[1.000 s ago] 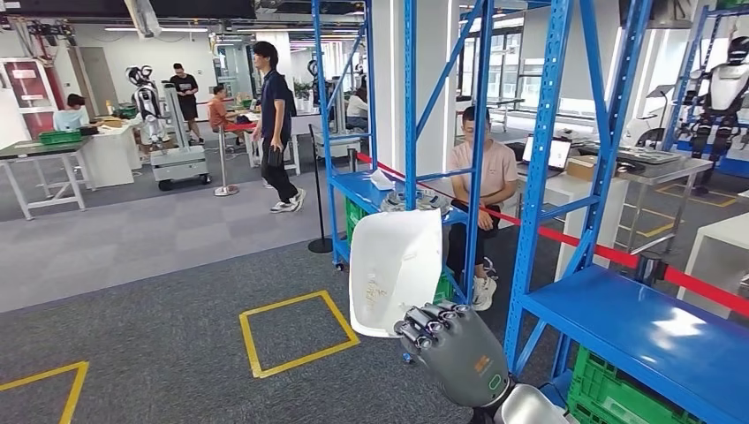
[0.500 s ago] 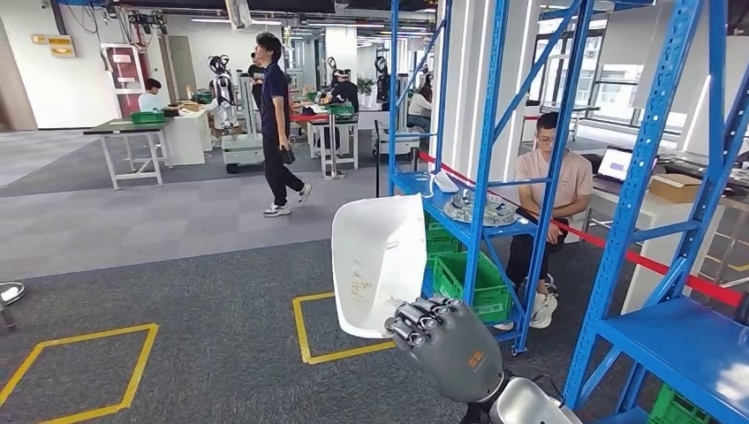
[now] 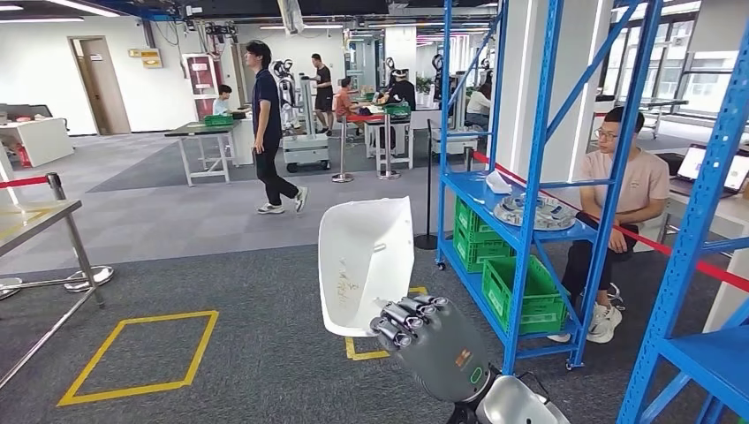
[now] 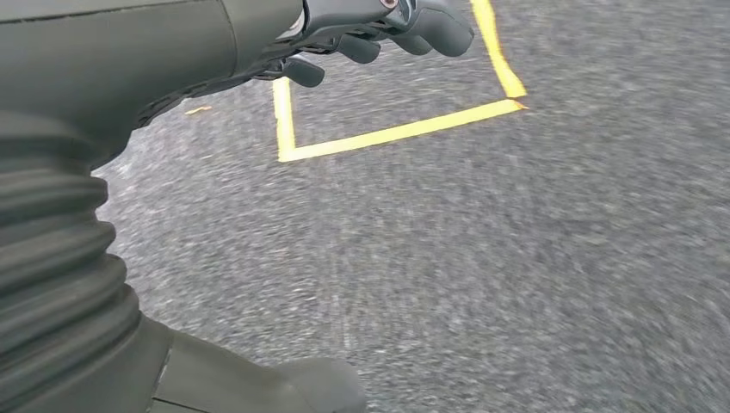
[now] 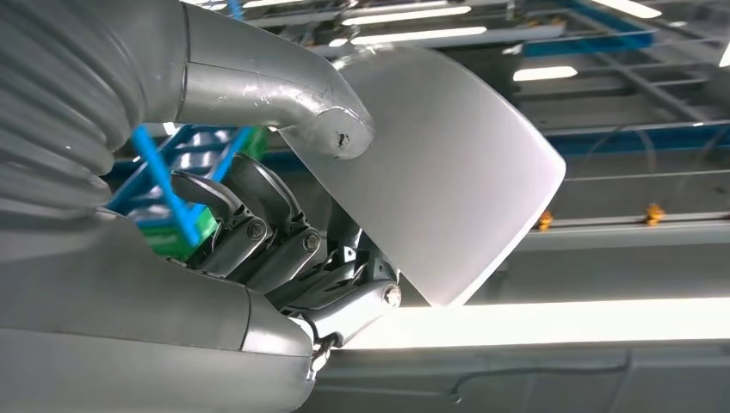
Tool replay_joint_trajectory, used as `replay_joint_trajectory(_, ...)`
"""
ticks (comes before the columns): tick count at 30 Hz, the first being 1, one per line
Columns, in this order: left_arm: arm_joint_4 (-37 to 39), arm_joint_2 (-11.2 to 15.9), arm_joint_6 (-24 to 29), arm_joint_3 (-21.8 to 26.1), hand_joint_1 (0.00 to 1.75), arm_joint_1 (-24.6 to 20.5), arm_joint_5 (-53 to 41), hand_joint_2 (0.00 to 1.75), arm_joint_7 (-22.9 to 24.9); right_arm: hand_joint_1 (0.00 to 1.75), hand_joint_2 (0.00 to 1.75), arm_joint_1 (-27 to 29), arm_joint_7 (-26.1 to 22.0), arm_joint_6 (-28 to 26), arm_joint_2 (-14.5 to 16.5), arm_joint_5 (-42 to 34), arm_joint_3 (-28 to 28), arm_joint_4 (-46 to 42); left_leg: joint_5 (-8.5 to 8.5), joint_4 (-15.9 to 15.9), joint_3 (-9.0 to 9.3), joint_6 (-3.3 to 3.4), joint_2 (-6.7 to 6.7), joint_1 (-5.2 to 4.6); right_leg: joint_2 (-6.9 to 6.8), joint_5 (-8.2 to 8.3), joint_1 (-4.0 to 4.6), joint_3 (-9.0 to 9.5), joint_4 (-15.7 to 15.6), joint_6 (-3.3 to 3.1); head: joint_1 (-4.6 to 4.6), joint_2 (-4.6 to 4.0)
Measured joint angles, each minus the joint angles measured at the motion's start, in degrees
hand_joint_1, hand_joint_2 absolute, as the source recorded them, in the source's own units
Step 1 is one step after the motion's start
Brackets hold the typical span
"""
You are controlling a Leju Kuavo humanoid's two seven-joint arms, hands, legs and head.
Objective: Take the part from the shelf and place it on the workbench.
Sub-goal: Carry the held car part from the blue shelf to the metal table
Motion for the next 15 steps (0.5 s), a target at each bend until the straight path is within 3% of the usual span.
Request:
replay_joint_trajectory(1, 0.00, 0.01, 0.00, 0.00, 0.00, 0.10, -0.03, 1.75, 0.07, 1.75, 1.75, 0.15, 0.01, 0.02, -0.01, -0.02, 0.00, -0.03, 0.74, -0.49, 0.41, 0.02, 0.13, -0.01, -0.77, -0.06, 0.05, 0.03, 0.02, -0.01, -0.06, 0.00)
replay_joint_trajectory(2, -0.01, 0.03, 0.00, 0.00, 0.00, 0.17, -0.07, 1.75, 0.12, 1.75, 1.75, 0.23, 0.04, 0.07, -0.04, -0.12, 0.00, -0.10, 2.34, -3.34, 2.02, 0.12, 0.50, -0.04, -1.48, -0.15, 0.08, 0.09, 0.04, 0.03, -0.12, 0.00)
replay_joint_trajectory(4, -0.03, 0.09, 0.00, 0.00, 0.00, 0.20, -0.15, 1.75, 0.06, 1.75, 1.75, 0.26, 0.05, 0.15, -0.46, -0.91, 0.00, -0.39, 5.36, -11.62, 6.63, 0.67, 3.11, -0.46, -2.79, -0.45, 0.32, 0.30, 0.12, 0.34, -0.30, -0.01)
replay_joint_trajectory(6, -0.03, 0.11, -0.01, 0.00, 0.00, 0.25, -0.17, 1.75, -0.28, 1.75, 1.75, 0.41, -0.24, -0.11, -1.41, -2.29, -0.01, -0.65, 6.28, -16.00, 8.95, 1.54, 4.84, -0.93, -3.97, -0.74, 0.65, 0.51, 0.16, 0.81, -0.35, -0.01)
replay_joint_trajectory(8, -0.03, 0.17, -0.05, 0.01, 0.00, 0.58, -0.15, 1.75, -0.69, 1.75, 1.75, 0.80, -0.56, -0.76, -2.15, -3.35, -0.02, -0.70, 6.29, -16.32, 8.95, 2.29, 3.73, -1.07, -5.17, -0.93, 0.76, 0.81, 0.05, 1.29, -0.37, 0.00)
replay_joint_trajectory(9, -0.02, 0.22, -0.09, 0.01, 0.00, 0.83, -0.13, 1.75, -0.91, 1.75, 1.75, 1.01, -0.59, -1.09, -2.30, -3.60, -0.02, -0.70, 6.40, -16.50, 9.03, 2.59, 3.07, -1.01, -5.09, -1.21, 0.63, 0.89, 0.23, 1.62, -0.48, 0.00)
replay_joint_trajectory(11, -0.03, 0.33, -0.22, 0.02, 0.00, 1.03, -0.07, 1.75, -1.26, 1.75, 1.75, 1.22, -0.52, -1.56, -2.49, -3.72, -0.01, -0.73, 6.67, -16.88, 9.25, 3.22, 1.71, -0.70, -2.39, -3.06, 0.32, -0.24, 3.04, 2.26, -0.83, 0.00)
replay_joint_trajectory(13, -0.04, 0.42, -0.32, 0.02, 0.00, 0.98, -0.04, 1.75, -1.46, 1.75, 1.75, 1.35, -0.38, -1.76, -2.71, -3.70, 0.01, -0.71, 6.80, -16.96, 9.25, 3.60, 0.34, -0.50, 1.10, -6.30, 0.07, -3.71, 9.98, 2.66, -1.27, 0.01)
replay_joint_trajectory(15, -0.03, 0.50, -0.36, 0.03, 0.00, 0.98, 0.02, 1.75, -1.57, 1.75, 1.75, 1.48, -0.25, -1.71, -2.87, -3.69, 0.17, -0.51, 6.83, -16.87, 9.18, 3.70, -1.22, -0.49, 2.08, -7.75, -0.03, -7.08, 15.83, 2.82, -1.51, 0.00)
